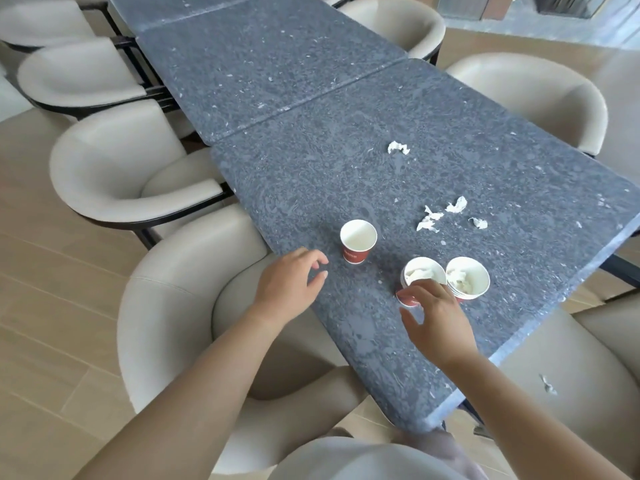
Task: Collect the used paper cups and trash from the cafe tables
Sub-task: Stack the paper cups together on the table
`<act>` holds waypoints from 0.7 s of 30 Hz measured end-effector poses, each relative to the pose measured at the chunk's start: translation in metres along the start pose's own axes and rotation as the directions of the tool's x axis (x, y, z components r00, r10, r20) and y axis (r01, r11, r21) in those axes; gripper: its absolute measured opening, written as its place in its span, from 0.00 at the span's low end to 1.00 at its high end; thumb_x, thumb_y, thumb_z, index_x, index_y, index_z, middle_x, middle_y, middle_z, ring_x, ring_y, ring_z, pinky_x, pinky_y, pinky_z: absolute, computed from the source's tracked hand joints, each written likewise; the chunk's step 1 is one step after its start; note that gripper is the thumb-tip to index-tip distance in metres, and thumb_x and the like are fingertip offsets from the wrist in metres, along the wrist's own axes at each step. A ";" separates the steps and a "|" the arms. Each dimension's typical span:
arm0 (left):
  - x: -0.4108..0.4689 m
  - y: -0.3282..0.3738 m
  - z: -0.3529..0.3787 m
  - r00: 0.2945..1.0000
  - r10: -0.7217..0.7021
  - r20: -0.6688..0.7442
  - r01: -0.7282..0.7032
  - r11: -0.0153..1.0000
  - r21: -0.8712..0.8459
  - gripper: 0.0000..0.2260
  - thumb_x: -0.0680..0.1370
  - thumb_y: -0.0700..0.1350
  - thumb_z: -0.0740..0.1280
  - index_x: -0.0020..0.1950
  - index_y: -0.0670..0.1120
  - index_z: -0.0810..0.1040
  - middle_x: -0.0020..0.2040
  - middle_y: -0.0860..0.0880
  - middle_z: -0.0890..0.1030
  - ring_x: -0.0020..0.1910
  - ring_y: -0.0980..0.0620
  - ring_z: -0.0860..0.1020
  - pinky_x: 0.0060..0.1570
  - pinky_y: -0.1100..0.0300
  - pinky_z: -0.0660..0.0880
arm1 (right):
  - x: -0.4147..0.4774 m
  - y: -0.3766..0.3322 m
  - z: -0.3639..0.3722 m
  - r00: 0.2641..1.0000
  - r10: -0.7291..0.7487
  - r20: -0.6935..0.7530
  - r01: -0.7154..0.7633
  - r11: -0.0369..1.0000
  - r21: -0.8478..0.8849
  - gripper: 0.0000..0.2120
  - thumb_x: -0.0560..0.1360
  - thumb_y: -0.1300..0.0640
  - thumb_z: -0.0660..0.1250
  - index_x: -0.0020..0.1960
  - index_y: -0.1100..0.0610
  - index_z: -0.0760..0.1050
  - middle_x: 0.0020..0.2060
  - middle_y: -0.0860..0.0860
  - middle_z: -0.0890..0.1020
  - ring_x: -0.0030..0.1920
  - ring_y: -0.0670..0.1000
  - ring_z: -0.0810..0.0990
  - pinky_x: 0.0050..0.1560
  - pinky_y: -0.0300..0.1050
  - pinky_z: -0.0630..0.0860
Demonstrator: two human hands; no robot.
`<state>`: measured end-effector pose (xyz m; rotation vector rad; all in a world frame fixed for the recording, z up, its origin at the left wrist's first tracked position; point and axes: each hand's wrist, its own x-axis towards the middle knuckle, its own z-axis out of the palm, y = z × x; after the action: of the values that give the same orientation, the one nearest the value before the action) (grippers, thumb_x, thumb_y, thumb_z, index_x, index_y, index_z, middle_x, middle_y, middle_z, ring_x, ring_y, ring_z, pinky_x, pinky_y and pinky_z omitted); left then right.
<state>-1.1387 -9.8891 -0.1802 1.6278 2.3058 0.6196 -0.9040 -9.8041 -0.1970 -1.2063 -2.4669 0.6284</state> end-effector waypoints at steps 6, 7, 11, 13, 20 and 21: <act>0.014 0.049 0.016 0.991 0.130 0.040 -0.129 0.991 -0.029 0.07 0.75 0.50 0.65 0.52 0.54 0.76 0.47 0.56 0.79 0.47 0.55 0.76 0.40 0.61 0.71 | -0.012 0.022 -0.022 0.996 0.079 -0.033 -0.080 0.997 -0.023 0.10 0.67 0.63 0.71 0.49 0.56 0.79 0.49 0.52 0.80 0.51 0.58 0.76 0.44 0.50 0.77; 0.017 0.061 0.021 0.987 0.153 0.050 -0.151 0.987 -0.050 0.07 0.75 0.50 0.65 0.52 0.54 0.76 0.47 0.56 0.79 0.47 0.55 0.76 0.41 0.60 0.72 | -0.014 0.029 -0.026 0.995 0.096 -0.038 -0.097 0.995 -0.023 0.11 0.68 0.62 0.71 0.50 0.55 0.79 0.49 0.51 0.80 0.52 0.56 0.76 0.43 0.49 0.76; 0.034 0.122 0.045 0.966 0.244 0.084 -0.233 0.965 -0.116 0.06 0.74 0.49 0.66 0.51 0.54 0.76 0.46 0.56 0.78 0.47 0.54 0.76 0.44 0.55 0.75 | -0.029 0.064 -0.050 0.984 0.161 -0.071 -0.163 0.987 -0.018 0.11 0.69 0.60 0.69 0.51 0.53 0.78 0.51 0.49 0.79 0.52 0.55 0.76 0.44 0.46 0.75; 0.044 0.156 0.061 0.946 0.304 0.114 -0.285 0.946 -0.158 0.06 0.74 0.47 0.66 0.51 0.52 0.77 0.46 0.55 0.78 0.47 0.52 0.76 0.47 0.54 0.74 | -0.040 0.089 -0.067 0.972 0.214 -0.095 -0.216 0.976 -0.008 0.10 0.70 0.59 0.69 0.50 0.52 0.78 0.50 0.49 0.79 0.52 0.54 0.76 0.45 0.46 0.75; 0.070 0.272 0.129 0.858 0.461 0.227 -0.424 0.885 -0.192 0.07 0.76 0.48 0.65 0.53 0.53 0.76 0.47 0.56 0.78 0.48 0.54 0.75 0.46 0.57 0.73 | -0.083 0.179 -0.119 0.901 0.393 -0.182 -0.396 0.918 0.018 0.10 0.71 0.59 0.67 0.51 0.49 0.77 0.50 0.45 0.78 0.52 0.49 0.74 0.39 0.37 0.66; 0.072 0.290 0.142 0.838 0.483 0.253 -0.443 0.874 -0.200 0.07 0.76 0.48 0.65 0.53 0.53 0.76 0.47 0.56 0.78 0.49 0.54 0.75 0.45 0.57 0.74 | -0.089 0.193 -0.126 0.888 0.417 -0.194 -0.420 0.907 0.022 0.10 0.71 0.59 0.67 0.51 0.49 0.77 0.50 0.45 0.78 0.51 0.49 0.74 0.39 0.37 0.66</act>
<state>-0.8607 -9.7110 -0.1632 2.0686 1.6244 0.5613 -0.6652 -9.7397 -0.1973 -1.7423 -2.0663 0.5586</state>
